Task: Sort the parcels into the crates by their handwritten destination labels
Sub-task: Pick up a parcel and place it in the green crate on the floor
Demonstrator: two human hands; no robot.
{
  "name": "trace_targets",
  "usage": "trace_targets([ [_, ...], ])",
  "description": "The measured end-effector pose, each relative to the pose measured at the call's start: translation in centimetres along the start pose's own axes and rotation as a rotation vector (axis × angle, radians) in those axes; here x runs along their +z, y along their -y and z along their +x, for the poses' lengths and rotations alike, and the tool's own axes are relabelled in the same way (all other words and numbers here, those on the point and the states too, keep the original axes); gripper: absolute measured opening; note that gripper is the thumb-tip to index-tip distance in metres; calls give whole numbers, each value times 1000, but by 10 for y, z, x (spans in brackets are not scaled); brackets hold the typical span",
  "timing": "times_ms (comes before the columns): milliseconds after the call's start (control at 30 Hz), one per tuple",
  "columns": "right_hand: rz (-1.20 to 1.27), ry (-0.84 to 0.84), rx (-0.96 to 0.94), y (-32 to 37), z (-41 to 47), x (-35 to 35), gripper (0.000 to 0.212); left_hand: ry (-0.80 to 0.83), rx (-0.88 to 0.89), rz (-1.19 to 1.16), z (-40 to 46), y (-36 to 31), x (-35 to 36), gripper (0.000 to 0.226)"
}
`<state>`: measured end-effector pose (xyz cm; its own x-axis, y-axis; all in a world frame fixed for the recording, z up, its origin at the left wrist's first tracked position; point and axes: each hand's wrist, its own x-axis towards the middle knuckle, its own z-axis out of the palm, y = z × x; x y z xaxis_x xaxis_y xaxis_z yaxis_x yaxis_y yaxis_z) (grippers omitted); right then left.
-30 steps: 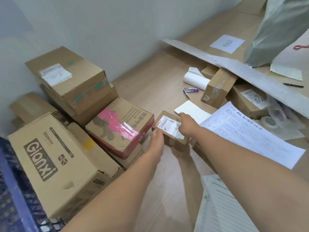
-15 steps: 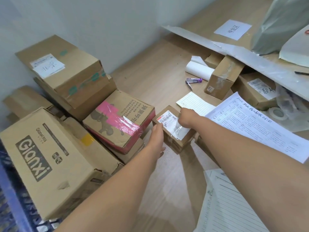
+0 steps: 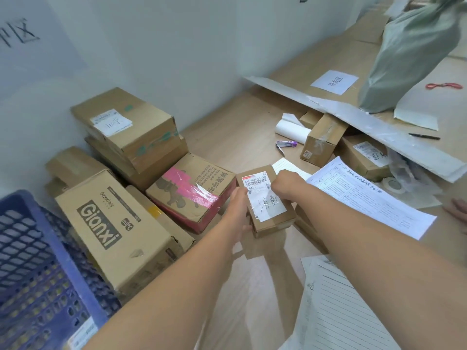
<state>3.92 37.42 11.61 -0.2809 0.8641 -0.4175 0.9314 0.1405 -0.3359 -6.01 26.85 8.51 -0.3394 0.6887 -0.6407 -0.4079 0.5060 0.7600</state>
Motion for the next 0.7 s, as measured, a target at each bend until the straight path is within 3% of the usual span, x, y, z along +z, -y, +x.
trace_targets([
  [233, 287, -265, -70, 29, -99, -39, 58, 26, 209, -20, -108, -42, -22, 27],
  [400, 617, -424, -121, 69, -202, -54, 48, 78, 324, 0, -209, -70, -72, 27],
  [533, 858, -372, -223, 98, -272, -44, 54, 10, 441, -18, -282, -74, -127, 33],
  [700, 972, -328, -334, 145, -358, -18, 52, -44, 521, -59, -358, -56, -196, 33],
])
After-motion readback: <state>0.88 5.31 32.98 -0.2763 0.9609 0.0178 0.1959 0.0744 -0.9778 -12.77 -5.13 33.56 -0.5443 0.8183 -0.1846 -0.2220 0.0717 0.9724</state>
